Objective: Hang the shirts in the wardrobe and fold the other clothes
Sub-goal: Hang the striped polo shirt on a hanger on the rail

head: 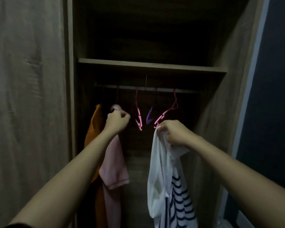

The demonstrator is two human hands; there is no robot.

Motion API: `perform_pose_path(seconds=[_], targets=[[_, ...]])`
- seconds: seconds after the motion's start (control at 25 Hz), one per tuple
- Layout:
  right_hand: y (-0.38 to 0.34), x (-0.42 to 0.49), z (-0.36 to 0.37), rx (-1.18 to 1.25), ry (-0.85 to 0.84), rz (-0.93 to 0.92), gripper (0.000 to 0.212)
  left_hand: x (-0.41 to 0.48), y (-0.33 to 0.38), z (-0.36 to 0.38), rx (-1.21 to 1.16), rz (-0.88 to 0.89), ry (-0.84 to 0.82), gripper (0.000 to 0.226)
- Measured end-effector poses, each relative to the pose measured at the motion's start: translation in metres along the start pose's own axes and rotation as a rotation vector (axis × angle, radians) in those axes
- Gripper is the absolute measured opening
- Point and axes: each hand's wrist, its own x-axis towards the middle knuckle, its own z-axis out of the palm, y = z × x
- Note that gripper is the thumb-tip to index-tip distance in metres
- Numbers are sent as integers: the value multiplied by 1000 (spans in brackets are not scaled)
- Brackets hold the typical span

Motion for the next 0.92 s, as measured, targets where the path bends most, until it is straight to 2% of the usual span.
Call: perform_pose_path(seconds=[0.08, 0.16, 0.32, 0.36, 0.48, 0.56, 0.76, 0.92], targets=[[15, 6, -2, -8, 13, -7, 44, 37, -1, 27, -186, -114, -13, 24], [32, 10, -7, -7, 41, -17, 42, 66, -2, 53, -274, -213, -63, 32], [67, 20, -14, -39, 75, -79, 42, 110, -13, 101, -216, -292, -120, 61], [75, 21, -14, -41, 83, -79, 42, 118, -14, 111, -207, -307, -121, 62], [91, 23, -11, 4, 108, -47, 42, 131, -13, 125, -173, -261, -41, 38], [99, 26, -4, 27, 119, -47, 43, 136, -7, 125, -143, -211, 43, 31], [105, 36, 16, 65, 113, -46, 45, 114, 9, 109, -115, -50, 128, 33], [94, 37, 38, 64, 101, -48, 45, 53, 8, 86, -113, -47, 120, 44]])
